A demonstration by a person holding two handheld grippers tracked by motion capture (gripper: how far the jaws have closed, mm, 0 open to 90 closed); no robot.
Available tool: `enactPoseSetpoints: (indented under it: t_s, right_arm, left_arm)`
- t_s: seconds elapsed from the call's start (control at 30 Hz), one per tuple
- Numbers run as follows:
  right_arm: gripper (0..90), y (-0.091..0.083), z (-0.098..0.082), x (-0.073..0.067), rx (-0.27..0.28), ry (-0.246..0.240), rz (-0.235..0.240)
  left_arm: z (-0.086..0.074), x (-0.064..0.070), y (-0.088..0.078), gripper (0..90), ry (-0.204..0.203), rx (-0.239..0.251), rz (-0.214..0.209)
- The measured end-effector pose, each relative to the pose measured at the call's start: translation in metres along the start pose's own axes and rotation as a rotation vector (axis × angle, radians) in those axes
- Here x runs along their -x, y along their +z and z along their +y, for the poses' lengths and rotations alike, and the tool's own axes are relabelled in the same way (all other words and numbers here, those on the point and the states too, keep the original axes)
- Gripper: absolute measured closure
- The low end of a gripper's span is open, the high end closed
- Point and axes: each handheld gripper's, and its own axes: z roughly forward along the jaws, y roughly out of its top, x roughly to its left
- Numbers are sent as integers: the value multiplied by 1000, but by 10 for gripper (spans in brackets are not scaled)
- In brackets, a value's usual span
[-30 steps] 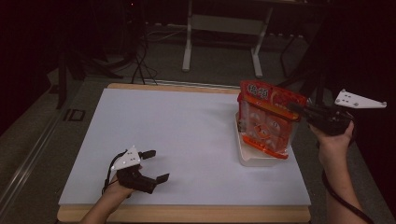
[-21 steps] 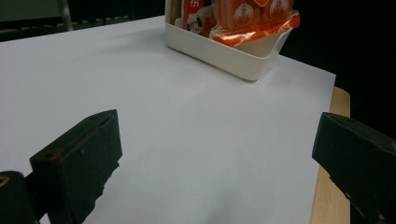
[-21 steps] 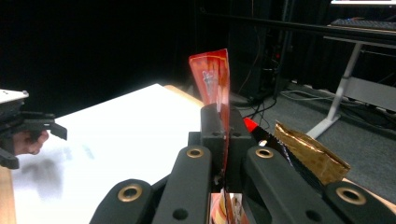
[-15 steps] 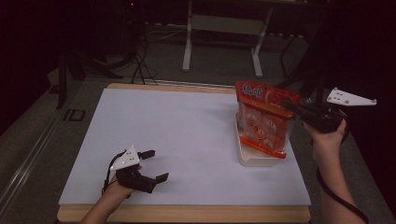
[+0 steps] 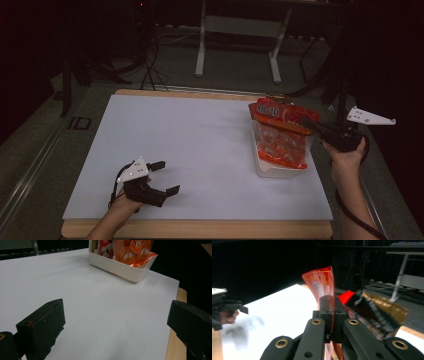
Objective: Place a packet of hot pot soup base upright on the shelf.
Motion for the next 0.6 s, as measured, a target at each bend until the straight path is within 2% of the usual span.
enactPoseSetpoints:
  t_s: [0.1, 0.27, 0.6]
  right_arm:
    - [900, -2, -11, -5, 17, 8, -12]
    - [900, -5, -17, -13, 19, 1, -36]
    - [900, -9, -29, -13, 19, 52, -82]
  left_arm:
    - [0, 0, 1, 22, 1, -4, 0]
    - [-1, 0, 0, 22, -10, 0, 0]
    - [-3, -1, -2, 22, -16, 0, 7]
